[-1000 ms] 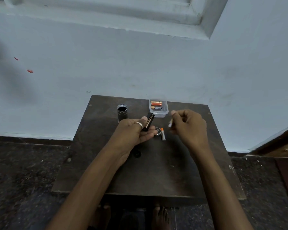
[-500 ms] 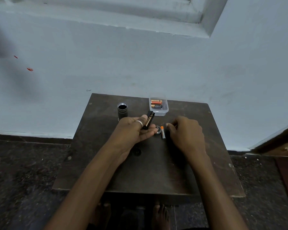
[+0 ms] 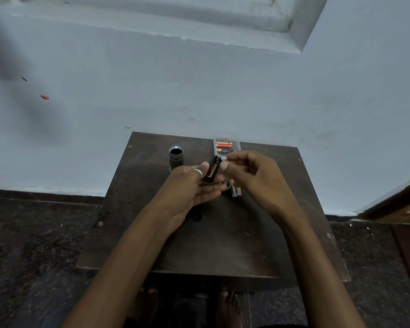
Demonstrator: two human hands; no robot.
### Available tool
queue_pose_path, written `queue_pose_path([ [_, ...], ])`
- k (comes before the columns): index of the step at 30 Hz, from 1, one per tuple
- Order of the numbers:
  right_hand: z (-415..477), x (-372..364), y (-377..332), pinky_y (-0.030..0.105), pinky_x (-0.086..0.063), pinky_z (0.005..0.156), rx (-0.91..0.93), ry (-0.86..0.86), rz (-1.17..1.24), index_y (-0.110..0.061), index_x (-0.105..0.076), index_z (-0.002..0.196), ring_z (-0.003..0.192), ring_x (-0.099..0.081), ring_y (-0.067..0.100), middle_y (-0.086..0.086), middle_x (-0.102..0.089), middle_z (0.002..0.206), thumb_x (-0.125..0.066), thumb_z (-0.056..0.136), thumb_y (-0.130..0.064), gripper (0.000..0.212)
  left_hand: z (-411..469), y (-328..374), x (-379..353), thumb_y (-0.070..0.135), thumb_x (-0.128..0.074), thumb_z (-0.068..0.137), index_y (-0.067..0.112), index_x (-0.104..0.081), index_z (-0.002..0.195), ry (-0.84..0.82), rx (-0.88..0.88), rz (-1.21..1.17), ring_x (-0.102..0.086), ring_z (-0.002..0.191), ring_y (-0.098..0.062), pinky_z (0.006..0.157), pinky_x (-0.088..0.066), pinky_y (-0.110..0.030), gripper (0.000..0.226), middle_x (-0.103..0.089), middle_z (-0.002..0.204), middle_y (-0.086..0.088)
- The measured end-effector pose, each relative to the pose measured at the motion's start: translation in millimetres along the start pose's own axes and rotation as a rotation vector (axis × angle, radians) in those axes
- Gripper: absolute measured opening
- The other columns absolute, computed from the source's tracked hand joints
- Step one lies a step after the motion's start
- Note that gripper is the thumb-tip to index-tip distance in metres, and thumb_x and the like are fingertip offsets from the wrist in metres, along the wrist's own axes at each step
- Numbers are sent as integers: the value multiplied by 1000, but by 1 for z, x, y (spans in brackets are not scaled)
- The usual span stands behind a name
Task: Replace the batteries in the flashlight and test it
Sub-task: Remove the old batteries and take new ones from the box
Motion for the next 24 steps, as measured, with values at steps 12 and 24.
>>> queue_pose_path([
  [12,-7,-15,-24,24,-59,78,295,66,-327,-21,-62,124,96,-66,2,-14,-65,107,-82,71,-37,58,4,4,0,24,-59,98,6,-70,109,50,-121,109,-75,83,-16,69,-59,-25,24,-75,99,-14],
  [24,-5,-15,-20,33,-59,78,292,57,-319,-27,-59,110,100,-61,5,-12,-61,106,-88,69,-38,52,10,0,1,23,-49,103,1,-68,110,30,-109,127,-73,79,-13,78,-61,-31,29,-73,91,-11],
])
Point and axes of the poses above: each hand's wrist, its own z-axis towards the middle knuckle, its own x-axis out of the back of the hand, y = z × x, the point moved 7 cm from there along z, towards the middle knuckle
